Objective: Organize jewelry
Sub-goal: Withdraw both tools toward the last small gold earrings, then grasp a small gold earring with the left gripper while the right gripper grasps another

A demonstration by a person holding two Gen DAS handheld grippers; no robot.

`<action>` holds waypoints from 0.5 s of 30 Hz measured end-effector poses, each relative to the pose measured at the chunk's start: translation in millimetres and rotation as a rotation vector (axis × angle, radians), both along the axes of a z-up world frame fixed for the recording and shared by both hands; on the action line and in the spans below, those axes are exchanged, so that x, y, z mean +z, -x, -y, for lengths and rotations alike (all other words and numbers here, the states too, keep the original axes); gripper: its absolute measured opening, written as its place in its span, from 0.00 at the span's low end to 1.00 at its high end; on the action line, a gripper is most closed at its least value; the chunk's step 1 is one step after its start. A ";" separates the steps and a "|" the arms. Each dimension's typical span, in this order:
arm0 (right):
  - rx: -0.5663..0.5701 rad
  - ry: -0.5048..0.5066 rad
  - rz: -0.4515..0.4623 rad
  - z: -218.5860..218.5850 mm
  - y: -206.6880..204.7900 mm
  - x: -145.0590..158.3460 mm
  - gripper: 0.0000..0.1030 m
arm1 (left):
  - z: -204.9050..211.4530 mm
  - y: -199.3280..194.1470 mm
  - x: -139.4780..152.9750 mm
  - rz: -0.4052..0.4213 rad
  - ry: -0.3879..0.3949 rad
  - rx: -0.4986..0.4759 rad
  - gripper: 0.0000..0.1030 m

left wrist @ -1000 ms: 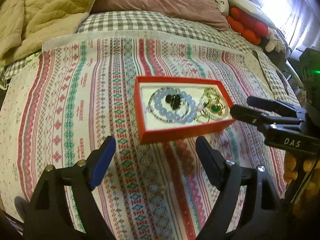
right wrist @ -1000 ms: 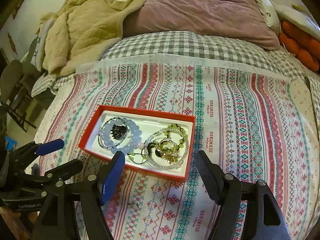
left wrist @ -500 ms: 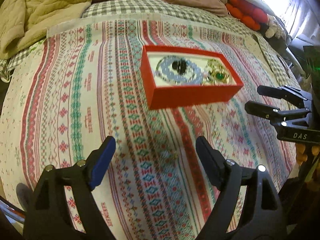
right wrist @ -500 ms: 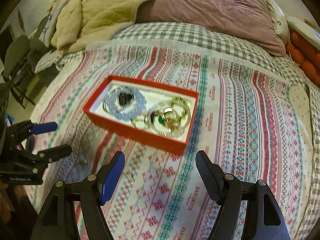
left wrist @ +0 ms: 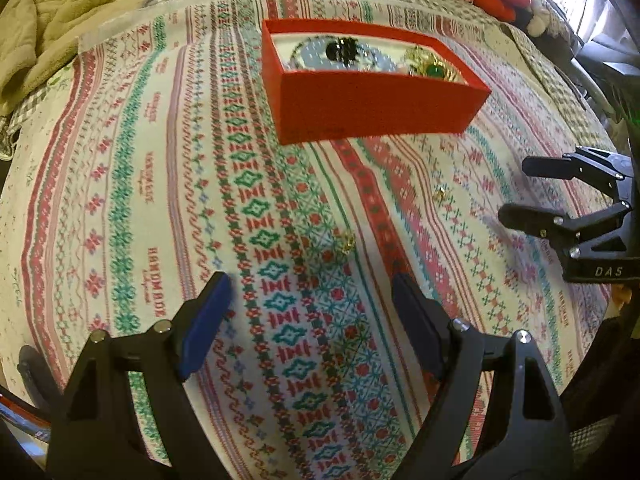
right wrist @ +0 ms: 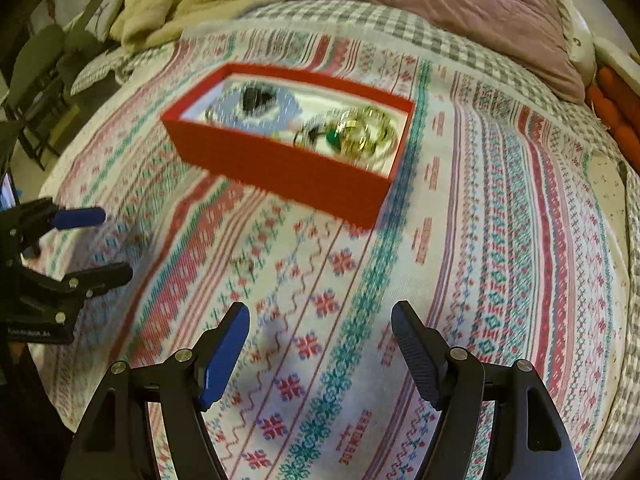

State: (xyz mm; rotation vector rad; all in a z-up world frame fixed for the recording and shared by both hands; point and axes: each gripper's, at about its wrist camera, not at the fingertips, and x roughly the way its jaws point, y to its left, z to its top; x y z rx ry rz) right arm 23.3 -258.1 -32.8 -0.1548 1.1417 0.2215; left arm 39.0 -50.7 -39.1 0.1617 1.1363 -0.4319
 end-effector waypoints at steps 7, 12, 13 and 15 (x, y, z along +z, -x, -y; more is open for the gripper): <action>0.000 0.011 -0.047 1.3 3.7 -23.1 0.75 | 10.8 7.1 -2.9 0.057 0.007 -0.044 0.80; -0.018 -0.009 -0.039 3.4 1.8 -27.5 0.84 | 11.3 9.1 -5.9 0.068 0.060 -0.066 0.80; -0.016 -0.006 -0.032 2.6 1.9 -28.1 0.85 | 11.2 8.4 -6.5 0.070 0.066 -0.069 0.80; -0.012 0.002 -0.024 -0.7 1.4 -27.9 0.88 | 11.2 9.5 -7.0 0.077 0.080 -0.074 0.80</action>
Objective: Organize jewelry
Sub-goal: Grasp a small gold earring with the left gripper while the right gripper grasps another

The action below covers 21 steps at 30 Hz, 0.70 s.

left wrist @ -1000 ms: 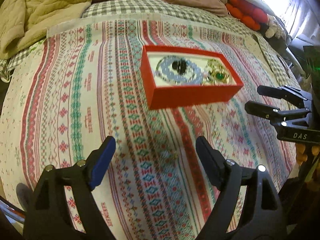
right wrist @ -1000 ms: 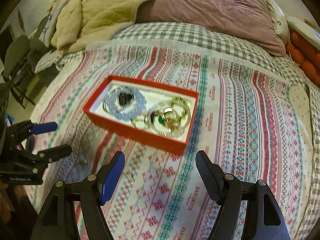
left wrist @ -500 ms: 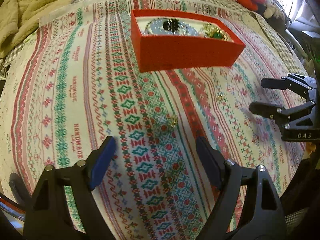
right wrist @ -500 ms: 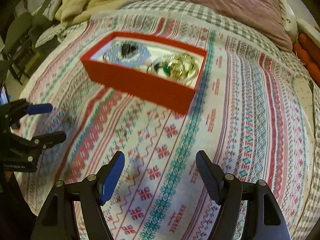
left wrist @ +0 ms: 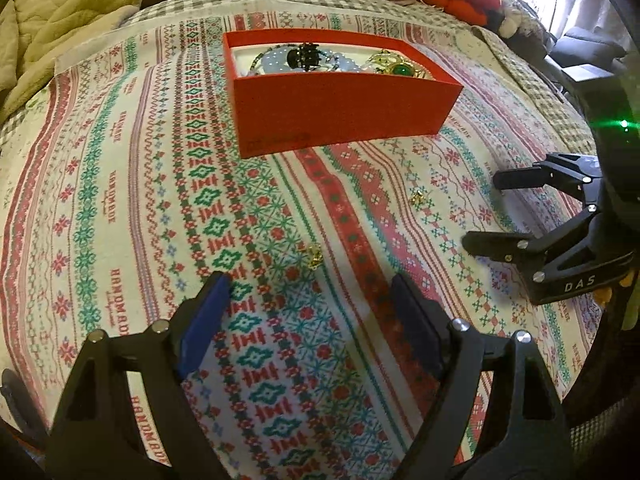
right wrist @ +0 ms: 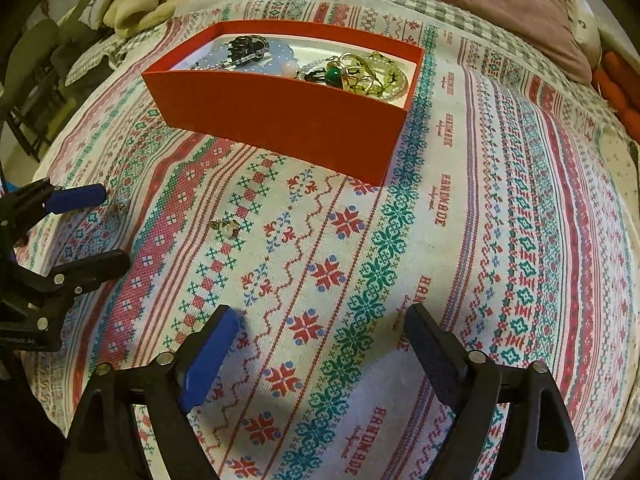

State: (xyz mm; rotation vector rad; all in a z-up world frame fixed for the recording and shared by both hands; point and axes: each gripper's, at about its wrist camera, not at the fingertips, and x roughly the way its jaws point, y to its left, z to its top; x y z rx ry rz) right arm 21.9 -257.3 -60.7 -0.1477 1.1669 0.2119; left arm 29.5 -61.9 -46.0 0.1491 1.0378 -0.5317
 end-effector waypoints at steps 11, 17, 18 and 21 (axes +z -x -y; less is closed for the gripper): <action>0.004 0.012 0.007 -5.7 -5.5 -1.0 0.91 | 2.4 -2.8 -0.3 0.014 0.039 0.017 0.39; 0.003 0.013 0.010 -6.3 -4.6 -1.4 0.91 | 5.4 -4.7 -2.0 0.012 0.023 0.026 0.27; 0.002 0.015 0.011 -7.3 -5.2 -1.3 0.91 | 4.3 -5.7 -2.6 0.009 0.024 0.030 0.23; 0.002 0.016 0.013 -8.7 -7.3 -0.8 0.91 | 1.8 -7.8 -3.4 0.003 0.024 0.046 0.16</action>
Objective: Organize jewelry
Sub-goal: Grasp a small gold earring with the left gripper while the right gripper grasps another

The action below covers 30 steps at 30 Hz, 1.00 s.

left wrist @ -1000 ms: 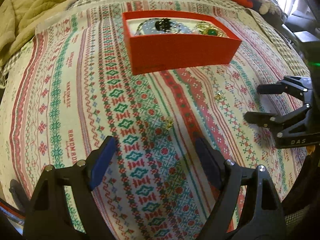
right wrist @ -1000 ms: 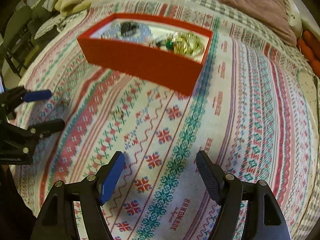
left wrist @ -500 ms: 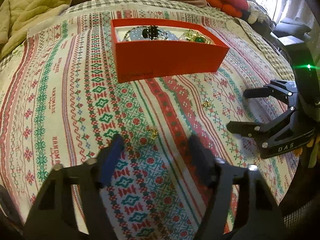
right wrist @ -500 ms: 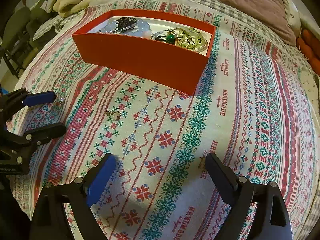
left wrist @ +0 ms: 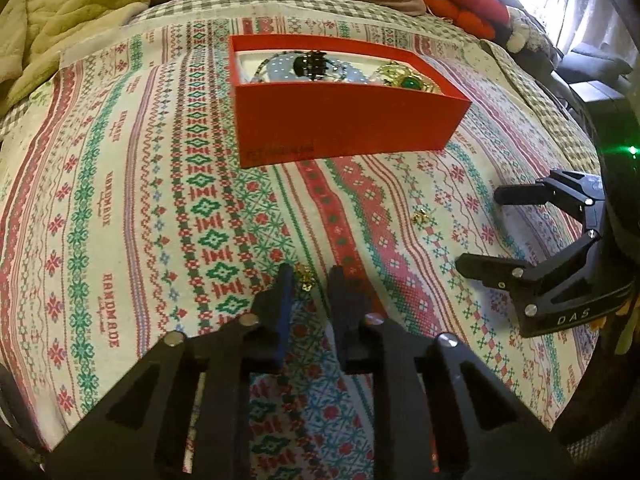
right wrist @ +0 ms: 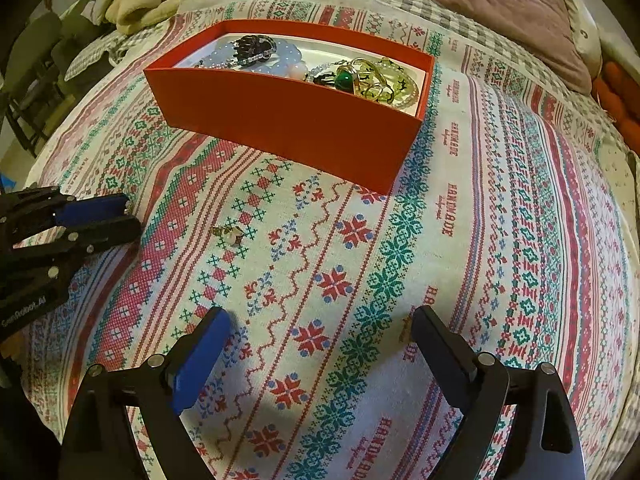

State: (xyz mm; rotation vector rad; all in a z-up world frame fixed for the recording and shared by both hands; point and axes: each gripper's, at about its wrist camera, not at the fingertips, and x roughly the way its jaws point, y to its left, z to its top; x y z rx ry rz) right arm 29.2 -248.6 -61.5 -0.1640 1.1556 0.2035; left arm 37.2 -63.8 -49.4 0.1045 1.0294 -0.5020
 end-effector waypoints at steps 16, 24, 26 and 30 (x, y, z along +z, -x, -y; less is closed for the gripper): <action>0.008 -0.034 0.020 -32.5 -17.7 -2.4 0.88 | 0.3 -0.8 6.2 -0.005 -0.107 0.025 0.06; 0.017 -0.043 0.046 -52.6 -24.4 -1.3 0.55 | -10.2 -5.6 9.1 -0.025 -0.095 0.059 0.05; 0.026 -0.048 0.049 -58.1 -25.7 -1.5 0.47 | -12.6 -5.4 9.4 -0.031 -0.090 0.065 0.05; 0.051 -0.063 0.046 -60.5 -23.8 -0.1 0.27 | -14.5 -5.2 10.0 -0.034 -0.087 0.071 0.05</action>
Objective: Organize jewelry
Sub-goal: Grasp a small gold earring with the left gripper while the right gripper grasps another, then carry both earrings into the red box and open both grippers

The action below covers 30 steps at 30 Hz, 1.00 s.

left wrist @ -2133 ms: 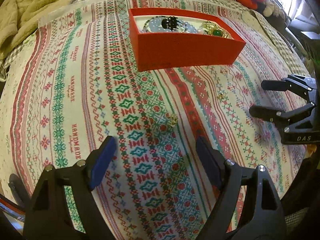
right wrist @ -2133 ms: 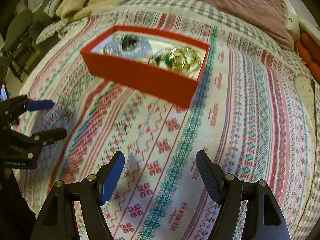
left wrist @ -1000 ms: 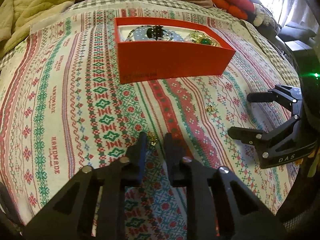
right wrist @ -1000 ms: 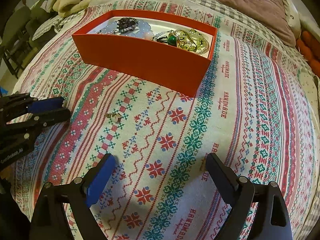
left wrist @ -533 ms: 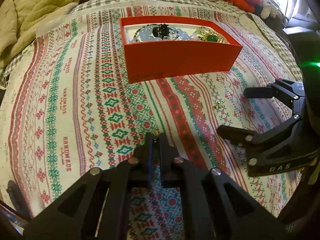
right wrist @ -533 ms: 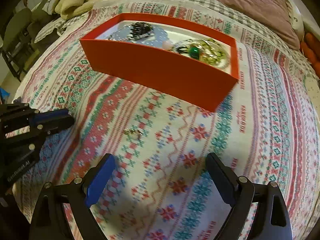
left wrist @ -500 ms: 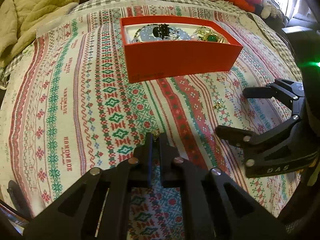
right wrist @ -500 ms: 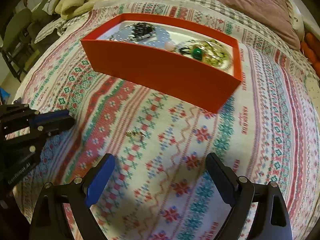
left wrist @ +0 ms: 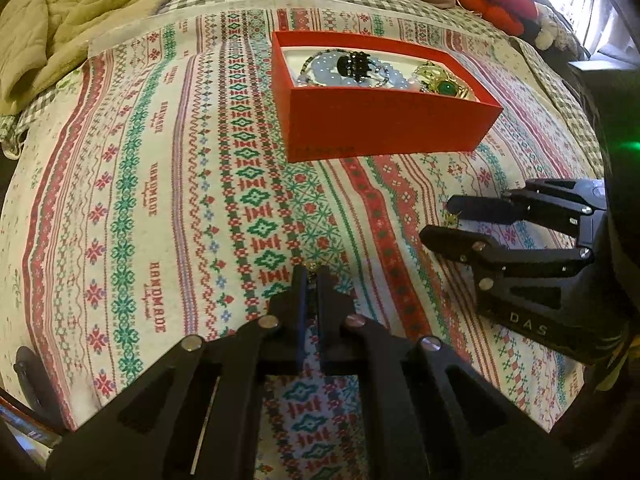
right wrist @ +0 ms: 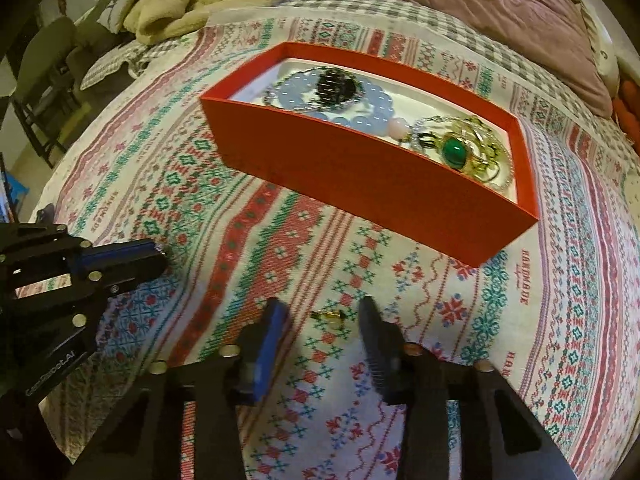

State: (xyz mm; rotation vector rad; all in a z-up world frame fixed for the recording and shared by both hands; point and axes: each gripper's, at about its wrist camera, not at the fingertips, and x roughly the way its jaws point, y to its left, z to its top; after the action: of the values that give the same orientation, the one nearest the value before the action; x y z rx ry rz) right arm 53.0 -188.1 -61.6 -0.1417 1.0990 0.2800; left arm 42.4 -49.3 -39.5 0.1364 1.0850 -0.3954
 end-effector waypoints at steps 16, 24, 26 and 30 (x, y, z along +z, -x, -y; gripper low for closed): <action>-0.022 -0.073 -0.021 13.5 -0.8 13.5 0.10 | 1.3 -5.1 3.9 -0.006 0.012 0.004 0.05; -0.042 -0.115 -0.007 20.6 0.6 32.3 0.10 | 0.0 -8.4 10.5 0.003 0.023 0.008 0.05; -0.046 -0.127 -0.001 22.9 1.8 36.8 0.10 | -0.4 -9.4 13.2 0.007 0.027 0.011 0.05; -0.058 -0.152 0.007 26.6 3.0 47.0 0.10 | -2.5 -13.4 18.8 0.017 0.038 0.022 0.05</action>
State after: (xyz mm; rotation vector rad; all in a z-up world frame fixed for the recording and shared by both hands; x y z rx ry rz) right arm 50.0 -214.6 -14.6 0.0243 1.0686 0.3091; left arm 55.8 -46.8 -20.6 0.0935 1.0605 -0.3940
